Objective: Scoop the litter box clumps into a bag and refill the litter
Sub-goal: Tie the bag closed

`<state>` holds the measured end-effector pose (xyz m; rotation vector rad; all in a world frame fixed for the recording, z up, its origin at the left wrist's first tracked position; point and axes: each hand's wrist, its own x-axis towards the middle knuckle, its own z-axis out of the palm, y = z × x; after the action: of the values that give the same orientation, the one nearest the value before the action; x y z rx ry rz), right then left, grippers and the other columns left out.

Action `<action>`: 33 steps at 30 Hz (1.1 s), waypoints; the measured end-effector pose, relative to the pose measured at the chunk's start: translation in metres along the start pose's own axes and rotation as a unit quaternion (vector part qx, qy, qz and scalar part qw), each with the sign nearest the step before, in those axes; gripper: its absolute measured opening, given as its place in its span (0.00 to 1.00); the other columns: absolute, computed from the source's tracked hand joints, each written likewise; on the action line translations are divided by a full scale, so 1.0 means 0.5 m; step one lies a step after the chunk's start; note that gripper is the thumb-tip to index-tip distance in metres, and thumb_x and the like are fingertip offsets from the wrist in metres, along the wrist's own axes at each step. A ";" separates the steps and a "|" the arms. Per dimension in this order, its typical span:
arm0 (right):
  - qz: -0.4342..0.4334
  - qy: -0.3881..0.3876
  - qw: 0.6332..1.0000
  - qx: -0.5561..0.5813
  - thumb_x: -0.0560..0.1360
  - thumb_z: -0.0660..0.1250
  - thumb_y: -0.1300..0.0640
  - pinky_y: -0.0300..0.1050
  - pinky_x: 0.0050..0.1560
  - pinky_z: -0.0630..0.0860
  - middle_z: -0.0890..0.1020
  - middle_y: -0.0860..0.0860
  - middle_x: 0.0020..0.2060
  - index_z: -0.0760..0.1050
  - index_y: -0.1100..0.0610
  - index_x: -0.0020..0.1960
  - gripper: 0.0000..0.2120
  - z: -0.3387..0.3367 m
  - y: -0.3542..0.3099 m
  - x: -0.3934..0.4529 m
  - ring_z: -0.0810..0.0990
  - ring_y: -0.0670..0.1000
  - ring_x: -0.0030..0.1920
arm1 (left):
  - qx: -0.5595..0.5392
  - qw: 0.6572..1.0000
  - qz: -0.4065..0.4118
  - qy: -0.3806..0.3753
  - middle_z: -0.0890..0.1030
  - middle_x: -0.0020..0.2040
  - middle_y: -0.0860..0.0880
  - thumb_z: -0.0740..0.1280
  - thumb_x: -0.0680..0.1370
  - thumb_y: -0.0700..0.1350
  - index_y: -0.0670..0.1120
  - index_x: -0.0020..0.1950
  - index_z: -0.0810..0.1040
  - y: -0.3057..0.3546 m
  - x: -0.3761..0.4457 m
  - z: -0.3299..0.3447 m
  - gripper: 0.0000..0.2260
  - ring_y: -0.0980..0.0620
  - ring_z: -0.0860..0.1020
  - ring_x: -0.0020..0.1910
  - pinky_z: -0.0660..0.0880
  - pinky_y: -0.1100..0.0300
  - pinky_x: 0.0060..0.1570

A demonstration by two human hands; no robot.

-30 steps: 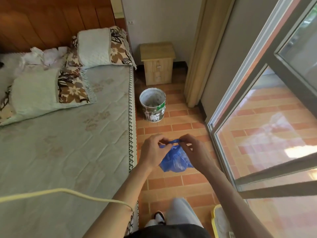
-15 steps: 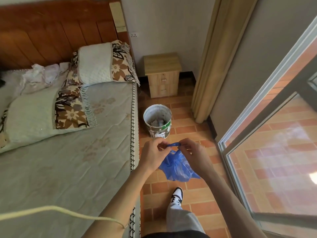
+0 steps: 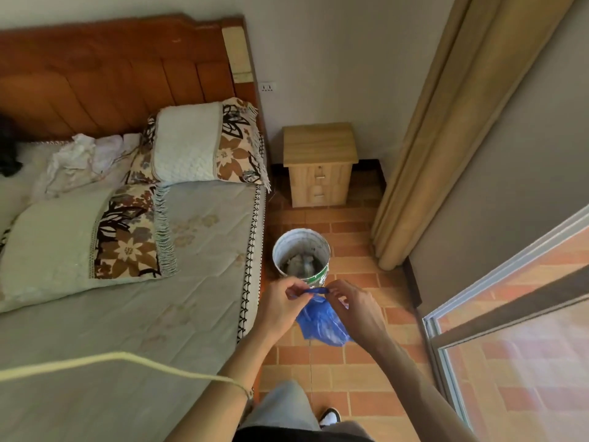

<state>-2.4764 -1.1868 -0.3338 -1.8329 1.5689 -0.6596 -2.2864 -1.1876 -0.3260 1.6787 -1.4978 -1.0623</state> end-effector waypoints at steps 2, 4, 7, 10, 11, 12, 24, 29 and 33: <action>0.006 -0.008 1.000 -0.006 0.78 0.67 0.54 0.45 0.39 0.76 0.84 0.43 0.47 0.79 0.46 0.52 0.06 -0.004 -0.001 0.056 0.82 0.48 0.43 | 0.013 1.000 0.000 0.010 0.85 0.41 0.55 0.75 0.74 0.41 0.49 0.47 0.85 0.000 0.051 -0.009 0.04 0.59 0.82 0.41 0.78 0.65 0.43; 0.010 -0.010 1.000 -0.006 0.78 0.67 0.54 0.46 0.39 0.76 0.84 0.44 0.47 0.79 0.47 0.52 0.05 -0.001 0.000 0.109 0.82 0.49 0.44 | 0.024 1.000 -0.002 0.016 0.85 0.41 0.55 0.75 0.74 0.40 0.48 0.47 0.86 -0.004 0.099 -0.018 0.04 0.59 0.82 0.41 0.78 0.65 0.43; 0.014 -0.005 1.000 -0.002 0.79 0.68 0.55 0.49 0.40 0.78 0.85 0.45 0.47 0.80 0.49 0.51 0.04 0.014 0.005 0.185 0.83 0.51 0.44 | 0.034 0.999 -0.004 0.023 0.85 0.40 0.56 0.76 0.73 0.41 0.48 0.47 0.86 -0.023 0.175 -0.027 0.04 0.59 0.82 0.40 0.79 0.63 0.44; 0.021 -0.002 1.000 0.003 0.78 0.68 0.56 0.53 0.42 0.80 0.85 0.47 0.48 0.80 0.50 0.52 0.04 0.036 0.019 0.259 0.83 0.52 0.44 | 0.040 0.999 -0.011 0.014 0.85 0.40 0.57 0.76 0.73 0.43 0.49 0.47 0.86 -0.045 0.253 -0.033 0.04 0.59 0.82 0.40 0.81 0.58 0.46; 0.025 -0.004 1.000 0.004 0.78 0.68 0.56 0.53 0.43 0.81 0.85 0.47 0.48 0.80 0.50 0.52 0.04 0.043 0.021 0.284 0.83 0.52 0.44 | 0.039 0.999 -0.012 0.011 0.85 0.40 0.57 0.76 0.73 0.43 0.50 0.47 0.85 -0.052 0.279 -0.036 0.04 0.59 0.82 0.40 0.81 0.57 0.46; 0.031 -0.007 0.999 0.006 0.78 0.69 0.57 0.53 0.43 0.81 0.85 0.48 0.48 0.80 0.51 0.53 0.05 0.048 0.022 0.308 0.83 0.52 0.44 | 0.037 0.999 -0.016 0.007 0.85 0.40 0.57 0.76 0.73 0.43 0.50 0.47 0.85 -0.058 0.303 -0.038 0.04 0.59 0.83 0.41 0.81 0.55 0.47; 0.058 -0.037 0.996 -0.053 0.78 0.69 0.58 0.43 0.41 0.76 0.82 0.41 0.48 0.81 0.47 0.53 0.08 0.138 0.074 0.600 0.80 0.44 0.44 | 0.024 0.999 -0.021 -0.028 0.85 0.44 0.59 0.72 0.74 0.42 0.52 0.47 0.83 -0.181 0.583 -0.053 0.05 0.60 0.83 0.45 0.81 0.55 0.50; 0.060 -0.058 0.995 -0.054 0.78 0.68 0.57 0.39 0.39 0.72 0.81 0.39 0.49 0.80 0.46 0.54 0.08 0.226 0.176 0.686 0.79 0.42 0.42 | 0.040 0.999 -0.006 -0.018 0.85 0.46 0.59 0.72 0.76 0.45 0.52 0.50 0.83 -0.288 0.675 -0.010 0.05 0.62 0.82 0.47 0.81 0.57 0.51; 0.048 -0.067 0.996 -0.042 0.79 0.69 0.58 0.39 0.37 0.77 0.82 0.39 0.50 0.80 0.48 0.54 0.07 0.318 0.281 0.741 0.81 0.42 0.40 | 0.071 0.997 0.002 -0.001 0.83 0.46 0.60 0.73 0.76 0.44 0.51 0.51 0.84 -0.405 0.741 0.048 0.05 0.61 0.81 0.46 0.79 0.59 0.49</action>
<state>-2.3943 -1.5428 -0.5544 -1.8097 1.6047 -0.4250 -2.2045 -1.5237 -0.5694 1.7708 -1.6096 -0.9760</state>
